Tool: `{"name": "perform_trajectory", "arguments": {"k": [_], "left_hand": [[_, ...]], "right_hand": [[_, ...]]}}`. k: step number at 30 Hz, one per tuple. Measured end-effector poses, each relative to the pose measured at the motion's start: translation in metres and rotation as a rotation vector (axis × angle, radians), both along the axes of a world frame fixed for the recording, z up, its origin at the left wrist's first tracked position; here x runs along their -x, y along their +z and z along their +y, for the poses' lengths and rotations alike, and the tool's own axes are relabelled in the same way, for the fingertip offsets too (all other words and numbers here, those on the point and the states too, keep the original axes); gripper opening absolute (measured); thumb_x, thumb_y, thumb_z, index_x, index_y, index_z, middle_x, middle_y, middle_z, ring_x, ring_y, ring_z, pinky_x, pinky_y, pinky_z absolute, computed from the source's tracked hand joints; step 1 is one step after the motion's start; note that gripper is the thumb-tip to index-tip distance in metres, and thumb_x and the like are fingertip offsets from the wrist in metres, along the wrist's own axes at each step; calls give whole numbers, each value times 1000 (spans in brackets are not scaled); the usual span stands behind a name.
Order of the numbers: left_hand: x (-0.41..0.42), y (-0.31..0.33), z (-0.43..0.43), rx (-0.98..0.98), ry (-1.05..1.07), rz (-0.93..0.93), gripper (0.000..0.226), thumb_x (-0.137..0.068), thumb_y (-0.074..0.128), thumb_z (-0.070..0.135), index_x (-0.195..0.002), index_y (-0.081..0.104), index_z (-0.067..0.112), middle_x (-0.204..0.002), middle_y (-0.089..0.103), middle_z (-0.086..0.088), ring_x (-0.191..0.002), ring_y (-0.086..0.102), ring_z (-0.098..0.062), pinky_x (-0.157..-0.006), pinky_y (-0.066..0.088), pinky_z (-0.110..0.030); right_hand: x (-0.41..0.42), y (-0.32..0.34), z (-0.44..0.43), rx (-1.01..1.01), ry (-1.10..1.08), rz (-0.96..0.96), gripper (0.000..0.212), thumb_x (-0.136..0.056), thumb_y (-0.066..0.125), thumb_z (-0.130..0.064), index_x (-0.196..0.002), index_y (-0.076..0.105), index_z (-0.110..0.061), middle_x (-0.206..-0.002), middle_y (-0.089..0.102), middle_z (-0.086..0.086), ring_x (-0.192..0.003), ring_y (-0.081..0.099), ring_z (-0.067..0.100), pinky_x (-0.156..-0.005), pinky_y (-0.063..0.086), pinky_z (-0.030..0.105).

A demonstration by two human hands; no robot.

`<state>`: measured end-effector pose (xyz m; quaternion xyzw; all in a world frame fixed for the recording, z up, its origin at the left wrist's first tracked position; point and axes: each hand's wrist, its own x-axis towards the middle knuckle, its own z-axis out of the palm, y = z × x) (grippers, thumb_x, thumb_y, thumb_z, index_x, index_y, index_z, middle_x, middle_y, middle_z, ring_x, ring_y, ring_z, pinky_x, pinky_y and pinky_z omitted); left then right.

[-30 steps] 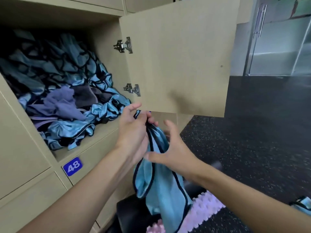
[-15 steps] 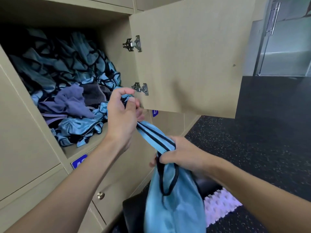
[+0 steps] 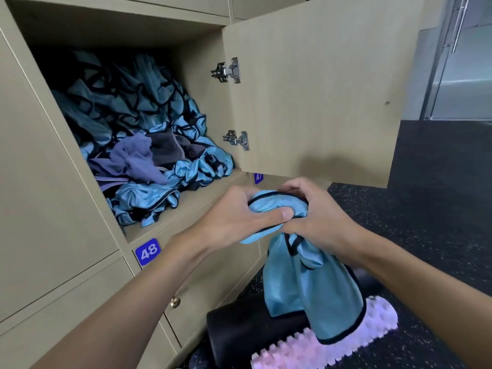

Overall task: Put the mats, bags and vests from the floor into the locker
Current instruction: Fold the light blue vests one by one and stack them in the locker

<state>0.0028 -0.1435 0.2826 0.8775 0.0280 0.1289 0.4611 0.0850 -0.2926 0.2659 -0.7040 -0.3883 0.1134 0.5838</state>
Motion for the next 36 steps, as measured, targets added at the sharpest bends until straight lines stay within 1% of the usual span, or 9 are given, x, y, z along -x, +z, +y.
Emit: {"name": "perform_trajectory", "arguments": {"k": [3,7,10,12,15,18,24,31,36], "left_hand": [[0,3,-4,174,123,-152,7,-85,76,14,-88,75,8,-74,73,-3,-63,65,-13,-58,52,-26],[-4,5,1,483,366,-287,8,-88,70,12,-91,69,4,-82,71,-14,-72,66,-25,-69,57,-40],[-7,4,-7,575,368,-209,38,-76,71,32,-106,56,16,-89,64,-9,-77,63,-20,-71,55,-40],[-7,0,-13,522,344,-241,57,-67,76,43,-116,49,31,-97,64,-3,-80,64,-16,-74,55,-34],[-6,-7,-17,360,350,-432,52,-73,85,23,-116,57,30,-95,68,3,-79,65,-9,-74,56,-28],[-8,-7,-17,346,415,-578,31,-78,77,-2,-101,61,12,-72,65,13,-64,62,-5,-61,52,-22],[-7,9,3,311,567,-762,36,-75,65,-14,-91,55,17,-72,58,9,-60,54,-9,-59,49,-30],[5,3,13,-298,372,-553,36,-84,67,4,-107,58,30,-108,63,6,-104,59,-8,-94,47,-27],[10,11,-10,6,190,-255,34,-86,69,46,-116,55,38,-111,64,9,-102,62,-4,-84,48,-20]], "right_hand": [[4,-1,-2,-34,66,59,60,-77,71,5,-121,46,-27,-101,65,-3,-77,64,2,-64,51,16],[19,-12,6,-106,75,-144,58,-86,65,-1,-121,45,-41,-102,64,-20,-94,63,-2,-80,48,13],[29,-20,18,-94,13,-268,43,-91,59,-6,-115,47,-39,-96,62,-19,-93,59,-3,-77,42,8],[32,-23,23,-79,3,-313,44,-91,55,-2,-117,47,-36,-101,59,-20,-96,56,-5,-79,38,6],[29,-23,25,-84,22,-329,49,-87,54,4,-125,51,-27,-113,61,-10,-108,56,1,-89,42,11],[32,-23,25,-104,-4,-291,39,-82,60,2,-108,55,-26,-95,61,-7,-88,58,6,-74,44,13],[28,-25,21,48,-60,-71,39,-76,70,-9,-95,42,-29,-79,59,-9,-57,54,-2,-52,44,16],[24,-11,15,-158,-60,5,43,-78,64,7,-94,44,-28,-80,58,-2,-57,51,-4,-54,44,13],[32,-8,17,-234,-102,5,37,-84,63,-2,-96,40,-29,-88,57,-3,-66,55,-6,-57,48,15]]}}
